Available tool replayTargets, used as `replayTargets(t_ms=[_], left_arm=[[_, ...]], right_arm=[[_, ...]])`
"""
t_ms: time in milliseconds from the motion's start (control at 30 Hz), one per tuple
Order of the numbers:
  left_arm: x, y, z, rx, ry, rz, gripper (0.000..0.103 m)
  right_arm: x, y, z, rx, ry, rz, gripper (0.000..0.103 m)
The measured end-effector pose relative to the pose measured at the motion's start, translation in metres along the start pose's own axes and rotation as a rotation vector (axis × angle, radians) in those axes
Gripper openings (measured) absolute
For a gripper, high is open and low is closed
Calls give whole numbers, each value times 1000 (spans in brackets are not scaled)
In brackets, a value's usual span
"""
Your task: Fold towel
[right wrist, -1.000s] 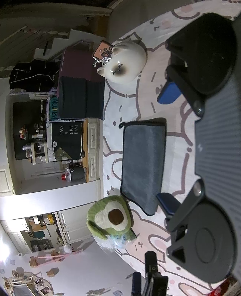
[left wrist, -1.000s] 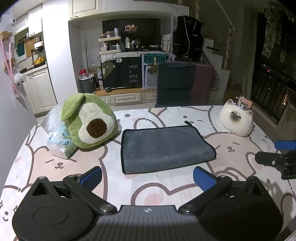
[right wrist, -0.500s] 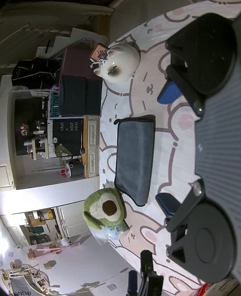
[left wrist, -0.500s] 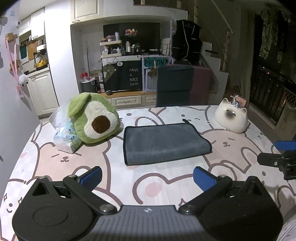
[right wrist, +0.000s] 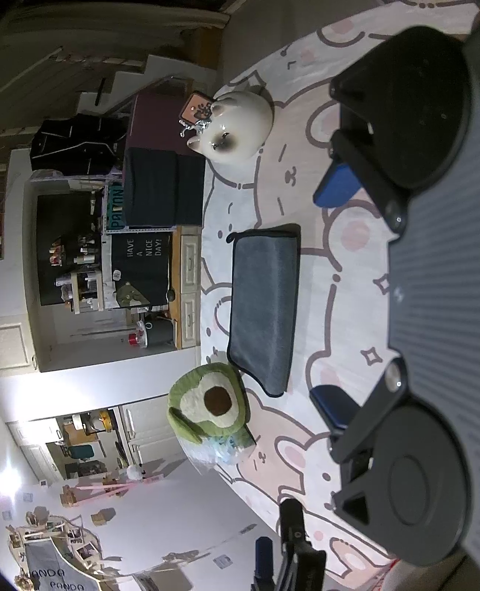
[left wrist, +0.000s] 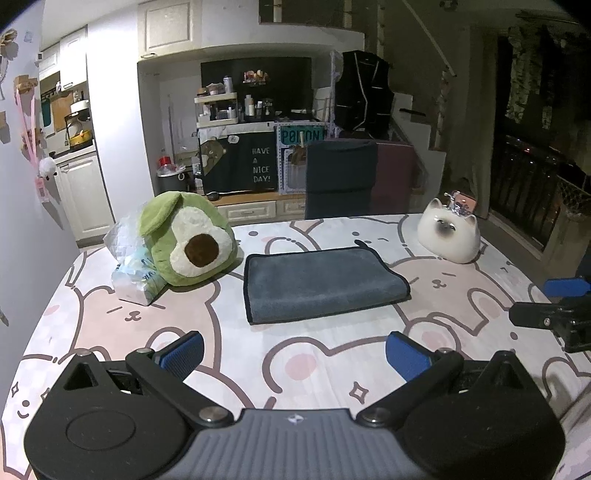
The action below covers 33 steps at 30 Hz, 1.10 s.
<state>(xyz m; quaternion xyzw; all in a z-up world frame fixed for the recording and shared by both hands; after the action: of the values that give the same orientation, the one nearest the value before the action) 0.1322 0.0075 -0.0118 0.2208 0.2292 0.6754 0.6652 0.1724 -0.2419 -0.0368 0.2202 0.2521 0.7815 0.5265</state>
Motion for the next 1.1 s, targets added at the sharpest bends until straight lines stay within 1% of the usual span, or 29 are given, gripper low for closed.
replayTargets(t_ms=[100, 467, 700, 867, 967, 1100], left_arm=[[-2, 4, -5, 1, -3, -8, 103], [-10, 14, -26, 6, -6, -31, 103], [-11, 21, -35, -2, -14, -36, 103], [-9, 24, -42, 2, -3, -42, 103], [-9, 28, -44, -2, -8, -23, 103], [-9, 30, -50, 3, -6, -39, 103]], right_arm=[[2, 4, -4, 0, -6, 11, 103], [4, 22, -19, -17, 16, 7, 103], [9, 32, -30, -22, 34, 60, 103], [9, 38, -36, -27, 35, 51, 103], [9, 41, -38, -33, 39, 45, 103], [8, 44, -41, -40, 51, 29, 103]])
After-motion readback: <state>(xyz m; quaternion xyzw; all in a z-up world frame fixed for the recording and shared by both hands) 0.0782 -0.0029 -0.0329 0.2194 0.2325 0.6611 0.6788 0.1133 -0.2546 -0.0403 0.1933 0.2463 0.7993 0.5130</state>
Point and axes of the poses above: each gripper's, at about its wrist camera, not at the fingertips, and y roughly against the way its jaws point, x to its left, z to its top, the point moved 7 cm from there along -y, roughly the way its jaws point, and after that the axes turned 2 degrees about -z, right-handed, at the moved point
